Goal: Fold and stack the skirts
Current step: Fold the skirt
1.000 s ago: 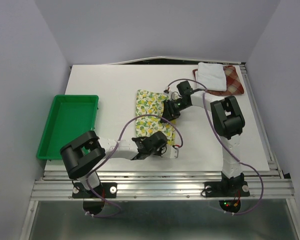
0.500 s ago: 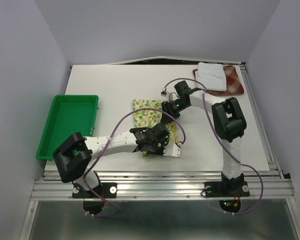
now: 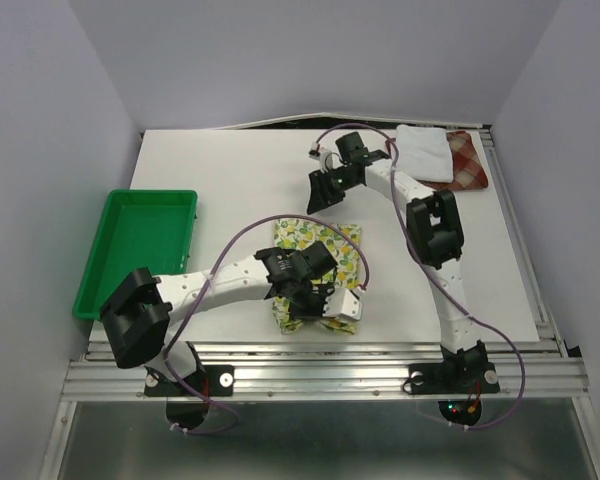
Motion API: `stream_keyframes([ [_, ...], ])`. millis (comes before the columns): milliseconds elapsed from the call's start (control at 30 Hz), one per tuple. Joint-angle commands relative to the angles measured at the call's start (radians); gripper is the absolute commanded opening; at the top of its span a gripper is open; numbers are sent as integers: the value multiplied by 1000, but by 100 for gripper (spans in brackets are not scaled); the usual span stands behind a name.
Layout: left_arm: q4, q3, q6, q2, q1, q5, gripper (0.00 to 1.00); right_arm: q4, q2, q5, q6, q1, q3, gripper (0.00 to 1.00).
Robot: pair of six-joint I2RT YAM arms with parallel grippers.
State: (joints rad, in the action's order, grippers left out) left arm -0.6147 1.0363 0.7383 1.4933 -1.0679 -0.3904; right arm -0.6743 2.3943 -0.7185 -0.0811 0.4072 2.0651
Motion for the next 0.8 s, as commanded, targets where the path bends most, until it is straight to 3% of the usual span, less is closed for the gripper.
stream_keyframes([
  [0,-69,86,-13,1,3,-59,0,-85,88,4,-39,-1,0,46],
  [133,-111,171,6,31,31,-47,0,-77,62,-33,-74,10,-114,35],
  [200,-128,236,33,59,75,-19,0,-67,40,-82,-80,21,-190,22],
  [233,-134,258,45,70,75,-10,0,-68,36,-94,-86,21,-209,22],
  [267,-138,283,58,94,103,1,0,-70,31,-111,-92,30,-224,15],
  [367,-166,372,107,149,147,31,0,-84,8,-151,-106,30,-272,8],
  [600,-145,510,196,255,243,97,0,-87,-27,-194,-106,39,-339,2],
  [767,-105,508,245,309,266,102,0,-88,-34,-213,-105,39,-349,2],
])
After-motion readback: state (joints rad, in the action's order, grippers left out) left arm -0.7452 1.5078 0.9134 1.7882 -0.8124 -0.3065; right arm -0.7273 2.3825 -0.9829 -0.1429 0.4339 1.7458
